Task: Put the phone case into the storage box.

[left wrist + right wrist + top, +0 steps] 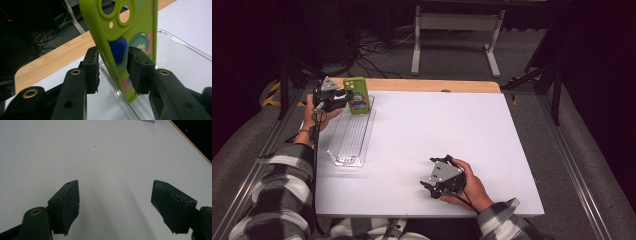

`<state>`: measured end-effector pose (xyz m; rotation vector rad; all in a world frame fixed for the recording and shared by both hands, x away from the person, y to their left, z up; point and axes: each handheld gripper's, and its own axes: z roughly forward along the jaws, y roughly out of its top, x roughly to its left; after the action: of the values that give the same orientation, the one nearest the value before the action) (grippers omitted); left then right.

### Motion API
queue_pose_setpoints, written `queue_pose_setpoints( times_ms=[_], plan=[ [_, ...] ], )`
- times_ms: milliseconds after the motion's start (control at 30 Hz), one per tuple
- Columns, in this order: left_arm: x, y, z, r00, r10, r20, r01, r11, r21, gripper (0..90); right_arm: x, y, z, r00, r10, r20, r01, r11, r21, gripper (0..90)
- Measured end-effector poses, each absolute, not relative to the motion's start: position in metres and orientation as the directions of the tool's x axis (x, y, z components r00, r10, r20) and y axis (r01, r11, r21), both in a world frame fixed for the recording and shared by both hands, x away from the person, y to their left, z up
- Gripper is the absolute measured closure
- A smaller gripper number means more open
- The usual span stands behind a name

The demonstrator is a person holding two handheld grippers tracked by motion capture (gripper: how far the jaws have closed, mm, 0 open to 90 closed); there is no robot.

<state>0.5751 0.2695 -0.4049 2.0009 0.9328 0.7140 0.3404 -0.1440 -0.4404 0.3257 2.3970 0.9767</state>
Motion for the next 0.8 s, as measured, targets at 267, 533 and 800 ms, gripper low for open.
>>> queue_pose_setpoints(
  times_ms=[267, 533, 800],
  plan=[
    [0.577, 0.258, -0.408, 0.538, 0.822, 0.184, 0.363, -0.424, 0.83, 67.5, 0.341, -0.144, -0.44, -0.83, 0.407, -0.38, 0.024, 0.708, 0.706, 23.0],
    [0.576, 0.254, -0.407, 0.527, 0.829, 0.186, 0.356, -0.414, 0.838, 65.0, 0.34, -0.147, -0.438, -0.826, 0.415, -0.381, 0.024, 0.702, 0.712, 22.3],
    [0.572, 0.254, -0.404, 0.536, 0.825, 0.178, 0.34, -0.403, 0.849, 64.0, 0.341, -0.147, -0.437, -0.825, 0.418, -0.38, 0.023, 0.697, 0.717, 22.3]
  ],
)
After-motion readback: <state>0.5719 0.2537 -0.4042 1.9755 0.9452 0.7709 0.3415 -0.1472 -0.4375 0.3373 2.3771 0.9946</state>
